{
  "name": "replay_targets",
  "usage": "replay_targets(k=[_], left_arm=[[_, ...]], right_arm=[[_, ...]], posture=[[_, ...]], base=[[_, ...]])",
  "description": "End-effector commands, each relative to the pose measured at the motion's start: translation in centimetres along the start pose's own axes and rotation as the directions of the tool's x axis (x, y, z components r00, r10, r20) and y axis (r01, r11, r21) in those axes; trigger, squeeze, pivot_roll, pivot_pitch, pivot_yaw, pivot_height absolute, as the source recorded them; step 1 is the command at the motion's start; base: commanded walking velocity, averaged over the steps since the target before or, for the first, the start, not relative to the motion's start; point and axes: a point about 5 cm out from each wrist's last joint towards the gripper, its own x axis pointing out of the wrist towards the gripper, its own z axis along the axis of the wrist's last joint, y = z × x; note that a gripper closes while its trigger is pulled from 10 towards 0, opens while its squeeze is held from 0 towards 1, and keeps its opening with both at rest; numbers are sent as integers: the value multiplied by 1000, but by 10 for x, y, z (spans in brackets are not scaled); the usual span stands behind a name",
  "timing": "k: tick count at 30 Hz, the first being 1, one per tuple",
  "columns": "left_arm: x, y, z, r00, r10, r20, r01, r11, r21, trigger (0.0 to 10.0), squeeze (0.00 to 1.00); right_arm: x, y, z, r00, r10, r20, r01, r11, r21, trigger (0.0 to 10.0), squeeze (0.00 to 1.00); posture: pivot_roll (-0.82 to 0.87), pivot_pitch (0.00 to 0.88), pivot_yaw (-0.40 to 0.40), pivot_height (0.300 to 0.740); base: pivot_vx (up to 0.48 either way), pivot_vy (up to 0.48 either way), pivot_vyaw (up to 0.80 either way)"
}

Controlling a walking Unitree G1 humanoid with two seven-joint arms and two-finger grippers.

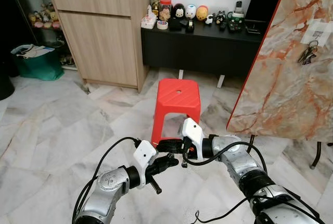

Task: Hang keys on a hook

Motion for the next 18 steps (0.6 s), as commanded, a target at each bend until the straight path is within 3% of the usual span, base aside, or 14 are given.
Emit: replay_targets(k=[1,9,18], left_arm=[[1,-2,-5,998,-7,-54,9,999,34,0,0],[-6,11,-9,994,70,-83,-66,996,56,0,0],[-10,13,-14,990,90,-107,-83,994,66,0,0]], right_arm=[[-1,-3,4,1000,-8,2,8,1000,-19,0,0],[-5,-5,3,1000,-20,-20,19,999,-33,0,0],[-8,-8,1,999,-36,-38,34,999,-40,0,0]], posture=[[126,0,-98,740],[126,0,-98,740],[127,0,-100,740]], base=[[0,0,0],[0,0,0],[0,0,0]])
